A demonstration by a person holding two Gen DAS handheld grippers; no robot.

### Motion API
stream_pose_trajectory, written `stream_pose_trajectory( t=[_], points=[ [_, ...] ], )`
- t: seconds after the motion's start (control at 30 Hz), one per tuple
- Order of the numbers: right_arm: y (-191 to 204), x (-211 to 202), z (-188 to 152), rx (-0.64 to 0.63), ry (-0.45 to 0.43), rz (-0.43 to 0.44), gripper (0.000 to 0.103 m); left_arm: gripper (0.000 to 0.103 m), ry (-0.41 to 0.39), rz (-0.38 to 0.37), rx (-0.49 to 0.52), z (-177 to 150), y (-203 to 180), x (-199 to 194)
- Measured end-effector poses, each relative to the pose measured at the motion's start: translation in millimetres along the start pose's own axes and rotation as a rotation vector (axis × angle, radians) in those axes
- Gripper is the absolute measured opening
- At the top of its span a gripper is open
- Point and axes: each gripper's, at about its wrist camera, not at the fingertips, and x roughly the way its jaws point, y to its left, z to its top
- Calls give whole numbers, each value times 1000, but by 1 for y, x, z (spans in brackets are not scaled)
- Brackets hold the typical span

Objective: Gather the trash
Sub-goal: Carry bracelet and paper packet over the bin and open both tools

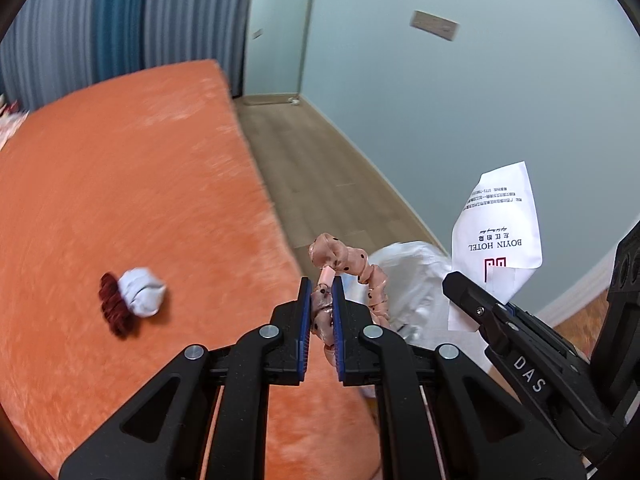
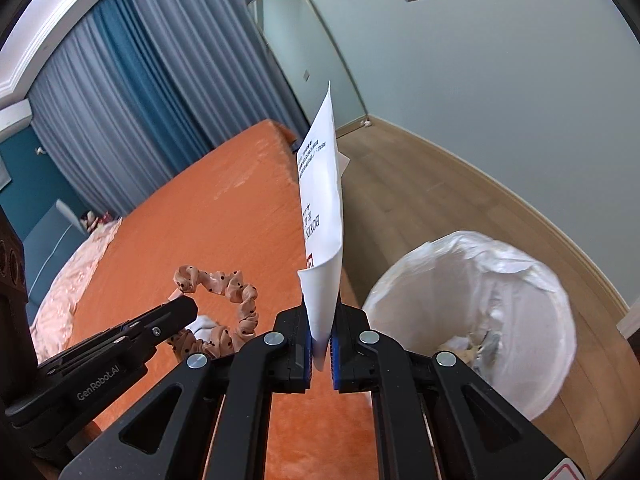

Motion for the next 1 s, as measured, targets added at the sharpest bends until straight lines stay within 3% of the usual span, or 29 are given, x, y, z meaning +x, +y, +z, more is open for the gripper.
stream_pose_trajectory(
  t=[0.47, 0.8, 0.83, 0.9, 0.93, 1.0],
  points=[
    [-59, -44, 3, 100, -69, -69, 7, 11, 0, -96, 139, 6, -82, 6],
    [-67, -53, -2, 130, -81, -92, 10, 13, 10, -131, 175, 5, -101, 15],
    [-66, -53, -2, 131, -81, -93, 13, 16, 6, -136, 176, 5, -103, 15],
    [-68, -54, -2, 142, -88, -103, 19, 37, -9, -126, 171, 5, -104, 13],
    [-69, -54, -2, 150, -86, -101, 20, 52, -18, -114, 168, 5, -104, 11],
    [-71, -55, -2, 165, -90, -105, 37, 55, -33, -98, 166, 4, -104, 10]
  ],
)
